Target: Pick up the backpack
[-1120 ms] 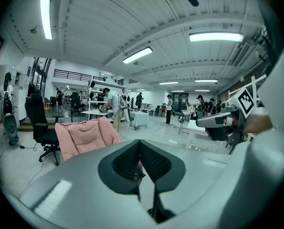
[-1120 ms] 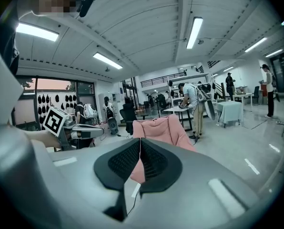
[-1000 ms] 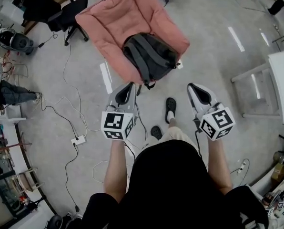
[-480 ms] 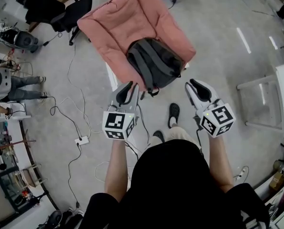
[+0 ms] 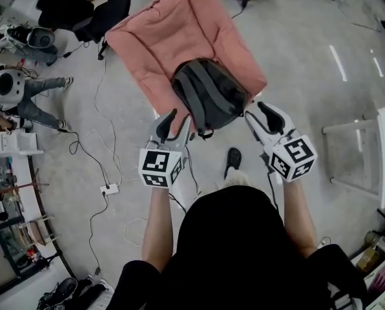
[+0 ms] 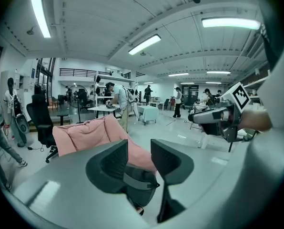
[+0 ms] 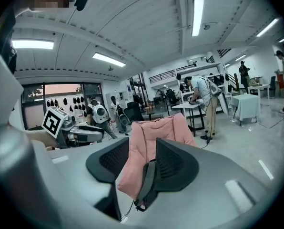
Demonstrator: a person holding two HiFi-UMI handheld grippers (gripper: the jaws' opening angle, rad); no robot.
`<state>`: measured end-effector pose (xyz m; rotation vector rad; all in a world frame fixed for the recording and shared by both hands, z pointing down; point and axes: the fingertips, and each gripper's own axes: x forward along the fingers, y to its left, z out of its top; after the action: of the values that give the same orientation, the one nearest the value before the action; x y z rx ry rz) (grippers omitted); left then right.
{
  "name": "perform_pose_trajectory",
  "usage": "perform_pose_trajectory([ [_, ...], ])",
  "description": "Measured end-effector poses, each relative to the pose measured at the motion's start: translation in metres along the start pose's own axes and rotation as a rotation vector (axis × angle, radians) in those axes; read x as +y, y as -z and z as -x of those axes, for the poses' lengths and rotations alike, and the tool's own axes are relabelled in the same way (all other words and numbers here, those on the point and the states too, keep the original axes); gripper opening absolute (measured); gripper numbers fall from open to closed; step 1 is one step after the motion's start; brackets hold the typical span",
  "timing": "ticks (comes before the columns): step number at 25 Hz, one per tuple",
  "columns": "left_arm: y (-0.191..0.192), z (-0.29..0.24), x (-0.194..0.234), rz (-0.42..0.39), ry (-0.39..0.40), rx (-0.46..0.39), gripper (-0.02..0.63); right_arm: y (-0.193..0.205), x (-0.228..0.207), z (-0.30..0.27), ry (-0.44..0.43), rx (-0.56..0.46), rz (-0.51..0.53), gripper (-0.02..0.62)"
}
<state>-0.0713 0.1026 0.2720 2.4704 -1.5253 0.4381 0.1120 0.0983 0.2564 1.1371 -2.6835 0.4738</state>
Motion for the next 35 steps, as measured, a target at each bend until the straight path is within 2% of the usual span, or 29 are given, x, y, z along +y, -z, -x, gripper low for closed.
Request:
perform_pose_trajectory([
  [8,-0.001,-0.032,-0.01,0.001,-0.004,0.038,0.172,-0.004,-0.034,-0.014,-0.039,0.022,0.0,0.181],
  [15,0.014,-0.036,0.005,0.04,-0.022,0.074,0.184,0.007,-0.033,-0.034,-0.067,0.069,-0.019,0.198],
  [25,0.027,-0.064,0.043,0.086,-0.007,0.108,0.196,0.007,-0.04,-0.071,-0.048,0.118,-0.032,0.199],
  [35,0.025,-0.118,0.108,0.106,0.038,0.132,0.198,-0.007,-0.058,-0.136,-0.004,0.161,-0.042,0.199],
])
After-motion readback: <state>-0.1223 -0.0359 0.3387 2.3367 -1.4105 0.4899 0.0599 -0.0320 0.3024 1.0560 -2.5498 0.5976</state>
